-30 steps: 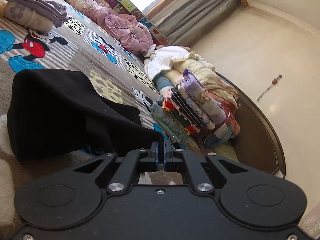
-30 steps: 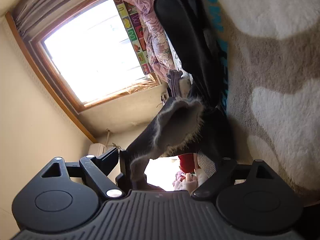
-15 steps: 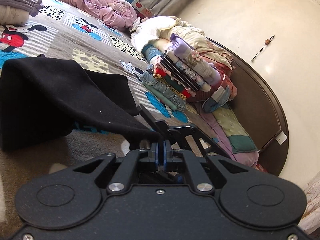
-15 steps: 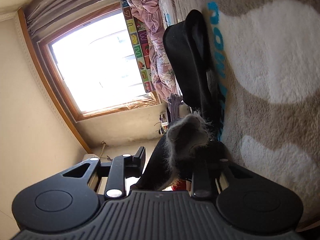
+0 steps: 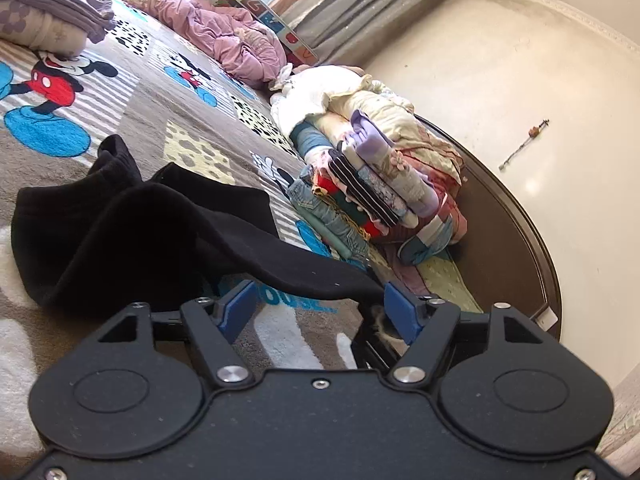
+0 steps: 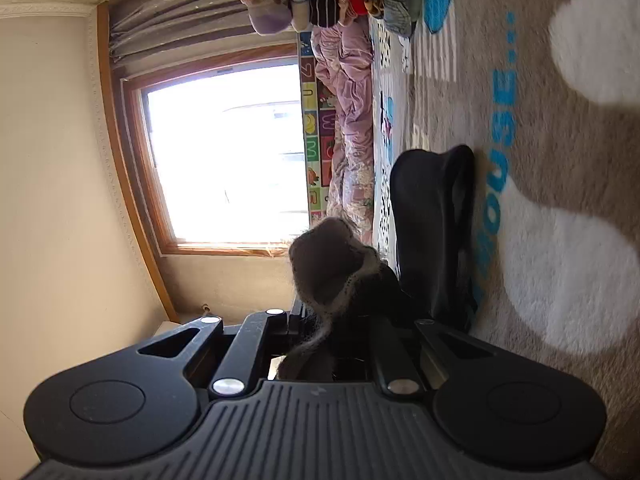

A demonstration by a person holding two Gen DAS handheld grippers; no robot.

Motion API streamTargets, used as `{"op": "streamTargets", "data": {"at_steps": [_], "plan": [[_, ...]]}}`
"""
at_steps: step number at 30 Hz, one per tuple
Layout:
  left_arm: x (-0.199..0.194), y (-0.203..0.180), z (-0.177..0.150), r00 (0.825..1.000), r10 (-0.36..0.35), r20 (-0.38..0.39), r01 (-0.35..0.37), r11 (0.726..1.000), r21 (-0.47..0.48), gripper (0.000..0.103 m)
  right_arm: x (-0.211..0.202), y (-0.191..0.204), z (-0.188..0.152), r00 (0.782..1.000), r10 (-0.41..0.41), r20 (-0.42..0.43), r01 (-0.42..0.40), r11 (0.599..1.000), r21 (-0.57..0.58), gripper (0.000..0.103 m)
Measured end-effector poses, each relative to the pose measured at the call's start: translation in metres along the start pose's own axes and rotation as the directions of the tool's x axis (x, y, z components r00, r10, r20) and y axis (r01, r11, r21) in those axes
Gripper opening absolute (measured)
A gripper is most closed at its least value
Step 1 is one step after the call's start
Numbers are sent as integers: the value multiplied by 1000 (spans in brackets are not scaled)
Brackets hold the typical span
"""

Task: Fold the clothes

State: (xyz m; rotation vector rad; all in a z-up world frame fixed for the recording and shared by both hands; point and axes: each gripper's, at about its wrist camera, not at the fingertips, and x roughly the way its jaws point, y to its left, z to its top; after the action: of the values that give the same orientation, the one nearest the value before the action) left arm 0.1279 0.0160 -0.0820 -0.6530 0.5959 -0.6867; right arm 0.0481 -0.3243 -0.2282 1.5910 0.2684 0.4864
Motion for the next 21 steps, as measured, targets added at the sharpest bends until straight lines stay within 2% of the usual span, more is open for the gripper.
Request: {"op": "streamTargets", "data": {"at_steps": [4, 9, 15, 17, 21], "plan": [[-10, 13, 8, 997, 41, 63, -38, 998, -52, 75, -11, 8, 20, 999, -4, 44, 6, 999, -45, 13], [-26, 37, 17, 982, 128, 138, -109, 984, -138, 79, -22, 13, 39, 996, -43, 76, 52, 991, -123, 12], [-43, 70, 26, 953, 246, 178, -202, 951, -235, 80, -38, 13, 55, 985, -140, 102, 159, 964, -214, 12], [-45, 80, 28, 944, 281, 174, -231, 937, -261, 80, -44, 9, 58, 978, -174, 115, 196, 956, -219, 12], [-44, 100, 29, 916, 372, 153, -320, 904, -284, 80, -53, 2, 65, 959, -246, 141, 274, 932, -238, 12]]}}
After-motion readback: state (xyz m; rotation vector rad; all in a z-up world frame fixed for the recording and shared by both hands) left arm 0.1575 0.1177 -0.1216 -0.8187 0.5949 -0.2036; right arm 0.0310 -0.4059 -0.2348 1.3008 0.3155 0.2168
